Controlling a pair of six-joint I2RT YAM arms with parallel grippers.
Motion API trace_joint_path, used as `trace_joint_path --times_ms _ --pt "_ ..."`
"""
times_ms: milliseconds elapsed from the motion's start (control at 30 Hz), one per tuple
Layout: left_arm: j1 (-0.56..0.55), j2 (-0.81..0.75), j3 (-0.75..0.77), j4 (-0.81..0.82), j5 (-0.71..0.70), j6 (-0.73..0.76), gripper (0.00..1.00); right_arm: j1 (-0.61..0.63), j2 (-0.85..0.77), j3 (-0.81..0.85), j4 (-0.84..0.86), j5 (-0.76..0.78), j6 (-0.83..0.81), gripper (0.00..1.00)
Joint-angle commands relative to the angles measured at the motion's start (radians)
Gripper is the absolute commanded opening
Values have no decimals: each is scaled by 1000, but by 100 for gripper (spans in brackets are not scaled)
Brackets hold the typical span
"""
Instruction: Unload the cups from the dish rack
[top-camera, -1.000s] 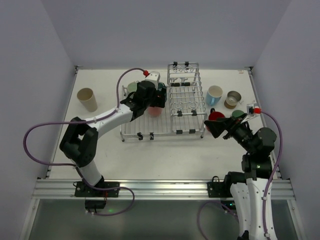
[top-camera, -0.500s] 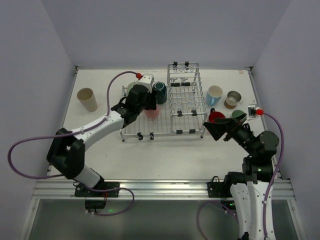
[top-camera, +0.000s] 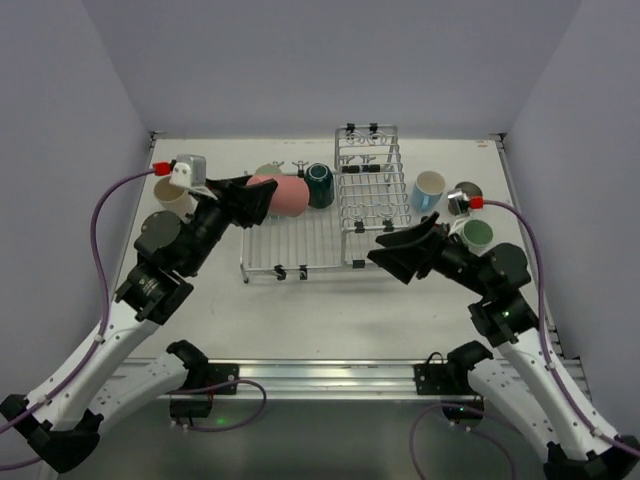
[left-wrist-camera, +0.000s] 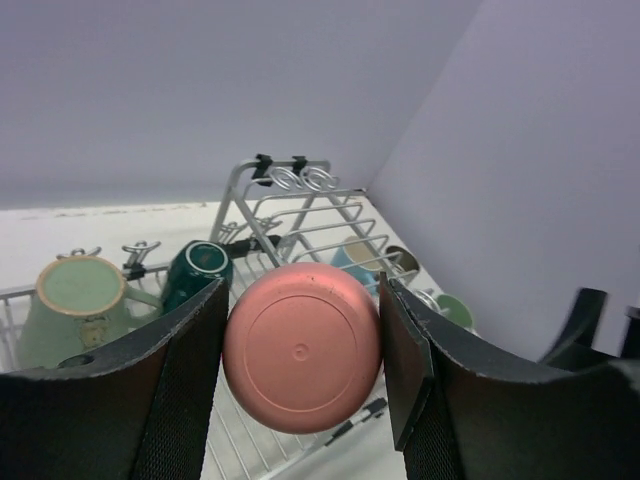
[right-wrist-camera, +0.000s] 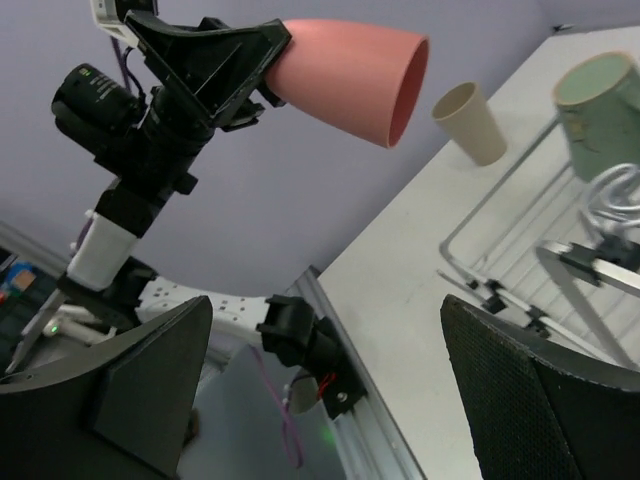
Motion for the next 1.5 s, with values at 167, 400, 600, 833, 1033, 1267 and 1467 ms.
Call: trace_joint_path --times_ms 167,400,600,833,1033,1267,1467 --pt "0 -157 -100 109 203 -217 21 322 246 149 262 270 -63 99" --pt "1 -225 -169 188 311 -300 21 431 366 173 366 379 -62 97" --pt "0 -230 -213 257 354 -323 20 460 438 221 449 329 -19 90" --pt "0 -217 -250 314 400 -330 22 467 529 264 558 281 68 36" --pt "1 -237 -190 189 368 -226 88 470 477 302 322 364 -28 0" --pt "0 -262 -35 -191 164 -15 100 525 411 521 -403 473 -316 0" --pt "0 -289 -40 -405 -26 114 100 735 391 542 -822 739 -334 0"
